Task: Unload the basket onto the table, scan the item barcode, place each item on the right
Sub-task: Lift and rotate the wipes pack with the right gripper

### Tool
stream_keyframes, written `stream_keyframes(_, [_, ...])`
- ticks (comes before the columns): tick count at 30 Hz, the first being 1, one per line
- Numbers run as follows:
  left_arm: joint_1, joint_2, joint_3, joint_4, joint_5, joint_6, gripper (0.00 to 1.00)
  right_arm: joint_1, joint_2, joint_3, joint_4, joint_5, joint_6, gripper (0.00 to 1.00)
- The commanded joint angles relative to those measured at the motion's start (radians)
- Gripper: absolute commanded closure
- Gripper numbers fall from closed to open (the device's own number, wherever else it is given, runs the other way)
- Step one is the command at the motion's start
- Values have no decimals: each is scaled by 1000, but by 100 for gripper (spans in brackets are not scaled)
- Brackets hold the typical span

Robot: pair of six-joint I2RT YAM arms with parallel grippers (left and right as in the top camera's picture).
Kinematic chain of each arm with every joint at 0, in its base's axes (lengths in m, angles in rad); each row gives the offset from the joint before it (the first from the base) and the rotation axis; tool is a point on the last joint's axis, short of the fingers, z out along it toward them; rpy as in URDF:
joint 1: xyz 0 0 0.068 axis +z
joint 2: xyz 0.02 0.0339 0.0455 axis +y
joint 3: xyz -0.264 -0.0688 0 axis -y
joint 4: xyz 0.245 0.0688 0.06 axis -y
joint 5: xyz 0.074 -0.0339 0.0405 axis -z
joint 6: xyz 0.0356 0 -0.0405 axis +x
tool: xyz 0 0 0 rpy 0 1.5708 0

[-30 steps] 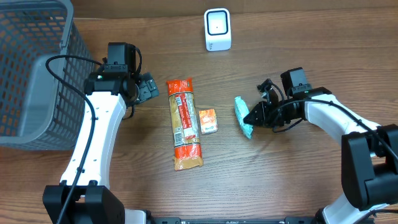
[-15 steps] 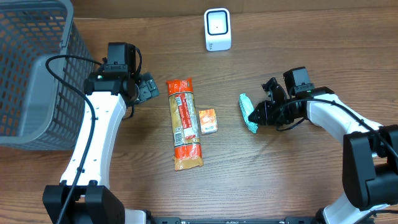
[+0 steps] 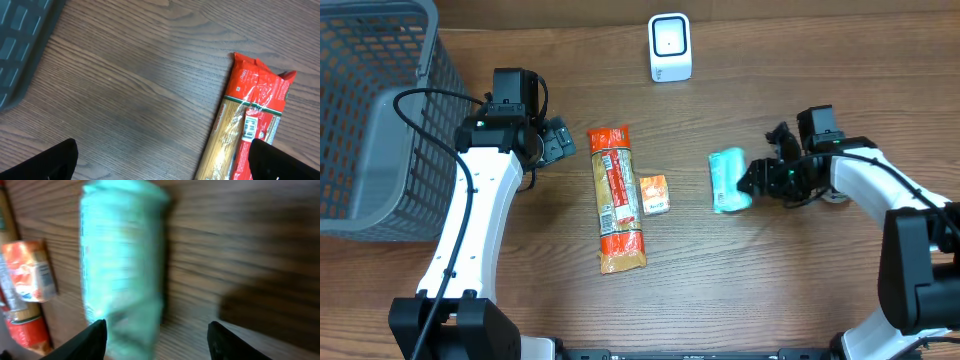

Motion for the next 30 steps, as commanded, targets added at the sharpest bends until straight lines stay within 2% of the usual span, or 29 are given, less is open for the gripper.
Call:
stream_keyframes(1, [0,5,2,1,-13,11,0,-16,-2,66,-39,37,-2,34])
stream_keyframes(6, [0,5,2,1,-13,11,0,-3,-2,84,-68,38,-1,35])
stream_keyframes(8, [0,5,2,1,-13,11,0,5,-2,84,-80,56,-1,39])
stream_keyframes(9, [0,5,2,1,-13,11,0,10,-2,84,-90,78,-1,43])
stream_keyframes(11, [0,5,2,1,-13,11,0,23,-2,82,-120,124,0,61])
stream_keyframes(13, [0,5,2,1,-13,11,1,28,-2,79,-138,126,-1,73])
stream_keyframes(14, [0,5,2,1,-13,11,0,35,-2,70,-148,126,-1,76])
stream_keyframes(19, [0,5,2,1,-13,11,0,81,-2,33,-140,127,1,76])
stream_keyframes(25, [0,5,2,1,-13,11,0,166,-2,-11,-71,202,99,75])
stream_keyframes(30, [0,5,2,0,-13,11,0,269,-2,-18,-38,201,132,69])
